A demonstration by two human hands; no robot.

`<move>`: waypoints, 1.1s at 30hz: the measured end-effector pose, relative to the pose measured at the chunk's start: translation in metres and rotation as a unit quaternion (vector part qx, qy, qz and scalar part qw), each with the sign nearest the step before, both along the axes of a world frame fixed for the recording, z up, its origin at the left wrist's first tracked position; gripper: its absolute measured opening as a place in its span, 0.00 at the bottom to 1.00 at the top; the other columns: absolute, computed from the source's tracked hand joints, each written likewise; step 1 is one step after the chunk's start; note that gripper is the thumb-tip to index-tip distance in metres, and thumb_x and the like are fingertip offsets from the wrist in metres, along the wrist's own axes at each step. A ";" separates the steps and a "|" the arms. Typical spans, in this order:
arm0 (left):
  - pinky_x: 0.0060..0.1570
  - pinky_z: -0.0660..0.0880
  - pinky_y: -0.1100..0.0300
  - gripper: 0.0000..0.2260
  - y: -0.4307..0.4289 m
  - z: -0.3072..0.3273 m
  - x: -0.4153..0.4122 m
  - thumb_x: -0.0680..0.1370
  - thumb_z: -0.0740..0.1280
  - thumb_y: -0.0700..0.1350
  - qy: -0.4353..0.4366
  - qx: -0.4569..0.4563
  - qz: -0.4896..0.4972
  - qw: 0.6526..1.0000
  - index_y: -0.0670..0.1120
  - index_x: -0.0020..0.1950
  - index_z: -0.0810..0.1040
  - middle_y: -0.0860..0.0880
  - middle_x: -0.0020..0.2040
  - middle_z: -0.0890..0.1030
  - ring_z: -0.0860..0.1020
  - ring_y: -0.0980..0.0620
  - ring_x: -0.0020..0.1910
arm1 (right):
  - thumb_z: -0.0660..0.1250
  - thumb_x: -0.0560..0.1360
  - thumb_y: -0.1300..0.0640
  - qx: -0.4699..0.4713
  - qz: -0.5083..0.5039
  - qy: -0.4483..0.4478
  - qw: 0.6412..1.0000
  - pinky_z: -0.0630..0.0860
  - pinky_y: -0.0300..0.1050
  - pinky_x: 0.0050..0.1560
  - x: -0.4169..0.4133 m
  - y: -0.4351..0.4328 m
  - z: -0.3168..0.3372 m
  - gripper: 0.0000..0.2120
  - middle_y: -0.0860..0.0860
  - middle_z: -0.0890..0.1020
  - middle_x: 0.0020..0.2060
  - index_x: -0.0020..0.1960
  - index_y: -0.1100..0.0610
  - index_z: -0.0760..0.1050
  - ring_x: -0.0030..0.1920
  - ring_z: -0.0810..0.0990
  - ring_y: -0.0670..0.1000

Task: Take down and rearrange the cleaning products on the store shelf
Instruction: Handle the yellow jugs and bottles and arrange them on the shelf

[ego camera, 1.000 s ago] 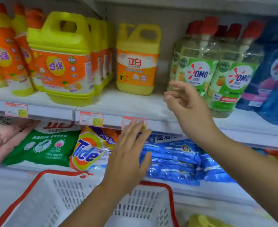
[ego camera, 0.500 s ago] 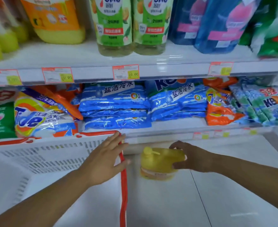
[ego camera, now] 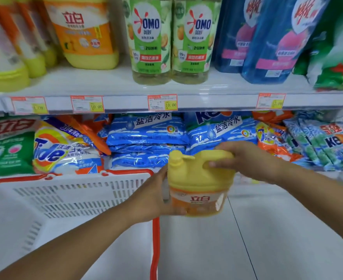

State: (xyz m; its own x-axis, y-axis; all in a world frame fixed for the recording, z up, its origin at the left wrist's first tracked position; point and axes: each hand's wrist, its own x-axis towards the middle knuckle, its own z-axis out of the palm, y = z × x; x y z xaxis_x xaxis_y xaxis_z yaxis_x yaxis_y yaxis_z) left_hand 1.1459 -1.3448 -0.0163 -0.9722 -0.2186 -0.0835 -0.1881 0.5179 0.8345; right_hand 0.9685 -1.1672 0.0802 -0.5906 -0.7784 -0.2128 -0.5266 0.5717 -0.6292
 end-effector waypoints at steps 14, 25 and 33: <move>0.40 0.77 0.69 0.34 -0.095 0.151 0.044 0.56 0.83 0.44 0.258 0.095 0.215 0.937 0.60 0.56 0.73 0.65 0.46 0.83 0.82 0.64 0.45 | 0.86 0.52 0.54 -0.292 0.027 -0.101 0.951 0.80 0.33 0.42 0.073 -0.115 0.070 0.49 0.38 0.84 0.50 0.66 0.44 0.66 0.49 0.84 0.39; 0.63 0.65 0.66 0.39 -0.185 0.171 0.077 0.70 0.72 0.62 0.307 -0.075 0.297 0.901 0.79 0.68 0.46 0.75 0.69 0.60 0.60 0.80 0.62 | 0.83 0.58 0.55 -0.467 0.048 0.064 0.880 0.74 0.26 0.45 0.099 -0.251 0.114 0.39 0.38 0.78 0.53 0.60 0.42 0.66 0.51 0.78 0.31; 0.75 0.60 0.46 0.41 -0.219 0.134 0.055 0.76 0.63 0.65 0.238 -0.162 0.324 0.901 0.65 0.77 0.36 0.62 0.79 0.52 0.52 0.56 0.78 | 0.81 0.63 0.54 -0.433 0.041 0.062 0.898 0.76 0.27 0.40 0.075 -0.298 0.101 0.40 0.42 0.80 0.54 0.69 0.52 0.65 0.48 0.80 0.33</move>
State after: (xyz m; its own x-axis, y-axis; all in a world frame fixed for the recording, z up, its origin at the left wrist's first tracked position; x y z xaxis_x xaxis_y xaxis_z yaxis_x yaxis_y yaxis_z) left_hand 1.2005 -1.5635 0.1179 -0.5399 -0.6916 0.4798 -0.1985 0.6586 0.7258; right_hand 1.0430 -1.4655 0.1809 -0.5016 -0.6616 0.5573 -0.6411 -0.1482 -0.7530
